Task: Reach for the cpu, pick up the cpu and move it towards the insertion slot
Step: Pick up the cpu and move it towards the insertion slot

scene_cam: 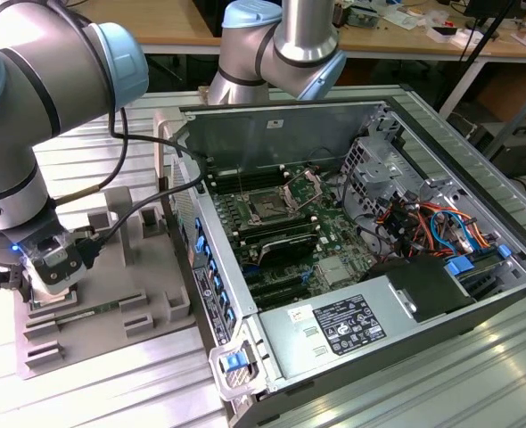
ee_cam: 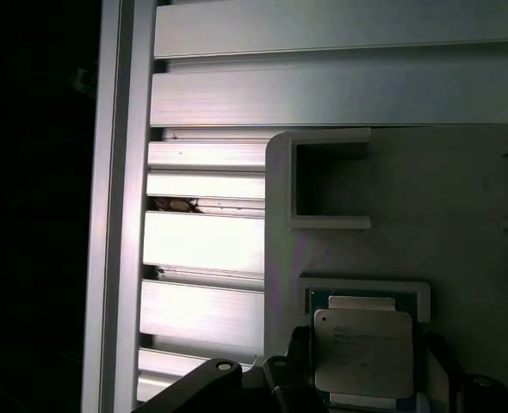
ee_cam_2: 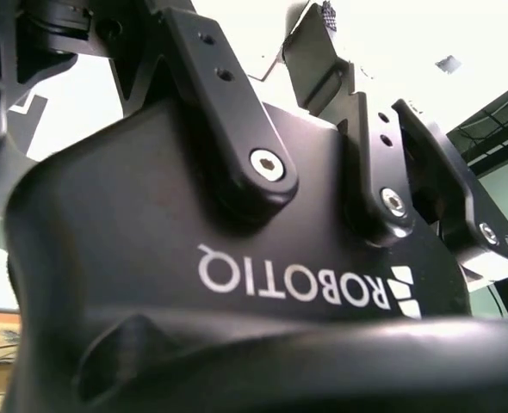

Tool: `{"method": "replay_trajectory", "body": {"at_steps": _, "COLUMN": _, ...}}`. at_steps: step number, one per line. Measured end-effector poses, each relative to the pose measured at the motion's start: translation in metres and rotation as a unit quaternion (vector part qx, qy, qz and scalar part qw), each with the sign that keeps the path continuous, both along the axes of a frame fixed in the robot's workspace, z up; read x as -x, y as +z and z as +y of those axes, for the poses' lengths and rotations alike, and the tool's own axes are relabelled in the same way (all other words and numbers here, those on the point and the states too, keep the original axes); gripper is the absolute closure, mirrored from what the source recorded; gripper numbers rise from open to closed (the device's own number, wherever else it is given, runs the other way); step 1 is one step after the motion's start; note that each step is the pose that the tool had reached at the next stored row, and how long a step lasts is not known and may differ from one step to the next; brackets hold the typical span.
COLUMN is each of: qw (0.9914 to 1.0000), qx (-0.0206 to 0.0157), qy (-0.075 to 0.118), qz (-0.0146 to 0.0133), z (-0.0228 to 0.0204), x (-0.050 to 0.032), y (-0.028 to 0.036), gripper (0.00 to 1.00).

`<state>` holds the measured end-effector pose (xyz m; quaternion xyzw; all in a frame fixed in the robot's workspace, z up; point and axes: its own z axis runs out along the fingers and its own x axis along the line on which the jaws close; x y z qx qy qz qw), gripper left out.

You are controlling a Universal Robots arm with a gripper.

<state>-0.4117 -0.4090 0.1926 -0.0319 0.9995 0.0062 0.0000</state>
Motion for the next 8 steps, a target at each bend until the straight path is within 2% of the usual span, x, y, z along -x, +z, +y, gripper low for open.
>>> {"method": "replay_trajectory", "body": {"at_steps": 2, "qw": 1.0, "qx": 0.0, "qy": 0.0, "qz": 0.0001, "z": 0.0, "x": 0.0, "y": 0.0, "gripper": 0.42}}
{"method": "replay_trajectory", "body": {"at_steps": 3, "qw": 1.0, "qx": 0.0001, "qy": 0.0, "qz": 0.0001, "z": 0.0, "x": 0.0, "y": 0.0, "gripper": 0.46}}
{"method": "replay_trajectory", "body": {"at_steps": 8, "qw": 1.0, "qx": 0.0, "qy": 0.0, "qz": 0.0, "z": 0.0, "x": 0.0, "y": -0.0002, "gripper": 0.46}}
